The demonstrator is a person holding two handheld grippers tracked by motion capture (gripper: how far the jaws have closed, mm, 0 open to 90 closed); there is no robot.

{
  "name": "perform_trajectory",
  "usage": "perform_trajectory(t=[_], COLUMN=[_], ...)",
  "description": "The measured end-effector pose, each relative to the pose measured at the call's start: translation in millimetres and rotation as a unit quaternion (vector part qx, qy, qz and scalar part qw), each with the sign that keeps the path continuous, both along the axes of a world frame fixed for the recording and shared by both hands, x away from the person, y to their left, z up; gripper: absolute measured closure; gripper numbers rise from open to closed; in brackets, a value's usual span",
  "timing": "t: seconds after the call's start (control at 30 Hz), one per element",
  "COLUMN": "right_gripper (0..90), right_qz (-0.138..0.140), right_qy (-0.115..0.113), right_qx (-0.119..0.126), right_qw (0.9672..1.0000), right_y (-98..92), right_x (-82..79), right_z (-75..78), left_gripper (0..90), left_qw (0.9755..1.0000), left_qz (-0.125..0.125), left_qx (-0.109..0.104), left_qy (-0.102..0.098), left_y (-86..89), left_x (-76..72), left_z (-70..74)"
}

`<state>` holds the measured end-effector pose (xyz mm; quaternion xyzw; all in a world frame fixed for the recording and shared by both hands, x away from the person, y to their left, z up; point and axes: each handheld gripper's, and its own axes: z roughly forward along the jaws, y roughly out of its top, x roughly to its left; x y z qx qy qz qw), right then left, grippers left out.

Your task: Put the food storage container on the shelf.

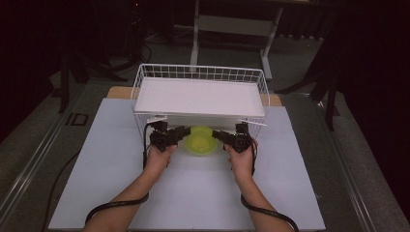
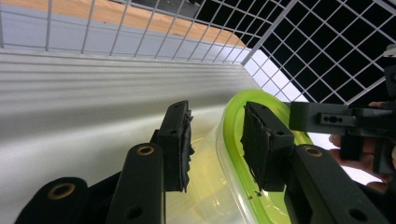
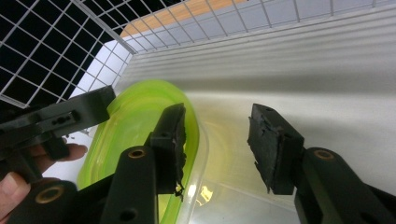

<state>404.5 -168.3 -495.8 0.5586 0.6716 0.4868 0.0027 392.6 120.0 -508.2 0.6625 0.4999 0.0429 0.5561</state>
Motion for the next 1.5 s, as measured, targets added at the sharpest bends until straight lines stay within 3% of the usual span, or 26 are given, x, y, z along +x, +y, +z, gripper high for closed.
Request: perform_trajectory(t=[0.23,0.33,0.4,0.5,0.63,0.67,0.77,0.83,0.97,1.03,1.1,1.2,1.3,1.33,1.4,1.47,1.5], right_gripper=[53.5,66.2,75.5,78.1,78.0,78.2,78.6,78.9,78.5,78.0,78.0,77.8,77.7,75.5,59.2,56.4,54.6], right_qz=[0.000,0.011,0.022,0.015,0.002,-0.008,-0.015,-0.021,-0.029,-0.049,-0.058,-0.068,-0.074,-0.074,-0.078,-0.076,-0.073], right_qy=[-0.017,-0.015,-0.008,-0.009,-0.040,-0.022,-0.032,-0.039,-0.065,-0.076,-0.082,-0.080,-0.083,-0.080,-0.082,-0.080,-0.081], right_qx=[-0.002,-0.005,-0.001,-0.003,-0.009,-0.001,0.001,0.005,0.005,0.001,-0.001,-0.001,0.013,0.016,0.028,0.038,0.041], right_qw=[0.9998,0.9998,0.9997,0.9998,0.9992,0.9997,0.9994,0.9990,0.9974,0.9959,0.9950,0.9944,0.9937,0.9939,0.9931,0.9932,0.9932], right_y=[-0.4,1.8,3.9,6.4,9.1,10.0,12.9,14.2,14.9,17.4,18.6,19.6,17.4,17.2,15.7,13.4,12.0], right_x=[-2.5,-3.8,-4.3,-7.0,-5.5,-4.7,-3.3,-3.4,-2.0,-3.4,-3.3,-1.7,1.9,2.9,3.9,3.9,3.7], right_z=[-1.3,0.0,0.0,1.4,1.2,1.8,2.7,1.5,-3.9,-7.1,-8.2,-9.6,-11.8,-12.1,-12.1,-12.2,-12.6], left_gripper=[60.5,68.8,75.2,76.4,77.4,77.3,78.2,78.2,78.0,77.9,77.7,77.3,77.5,77.5,77.3,72.2,70.1], left_qw=[0.9997,0.9990,0.9988,0.9994,0.9997,0.9997,0.9997,0.9998,0.9994,0.9993,0.9999,0.9999,0.9999,0.9997,0.9993,0.9998,0.9997], left_qz=[-0.018,-0.035,-0.040,-0.023,-0.009,-0.007,0.008,0.014,0.019,0.021,0.010,0.009,0.011,0.022,0.036,0.018,0.022], left_qx=[-0.015,0.002,0.013,0.012,0.014,0.013,-0.007,-0.009,-0.022,-0.026,-0.008,0.004,0.008,0.003,0.000,0.007,-0.010], left_qy=[0.011,0.026,0.023,0.024,0.018,0.018,0.021,0.014,0.017,0.019,0.007,0.006,0.009,0.011,0.008,0.002,-0.004], left_y=[1.2,-2.9,-5.7,-7.6,-10.0,-9.9,-7.8,-8.0,-9.6,-11.2,-9.9,-11.0,-12.7,-14.0,-14.6,-8.3,-6.9], left_x=[-11.6,-13.7,-15.1,-15.3,-10.9,-9.1,-3.8,-2.9,-2.3,-0.2,3.6,7.6,12.4,14.1,15.2,14.8,13.8], left_z=[-0.3,-0.5,-0.6,-0.2,0.4,0.5,-1.3,-2.7,-4.6,-5.2,-5.6,-3.4,-1.3,-1.1,-1.1,-1.7,-1.8])
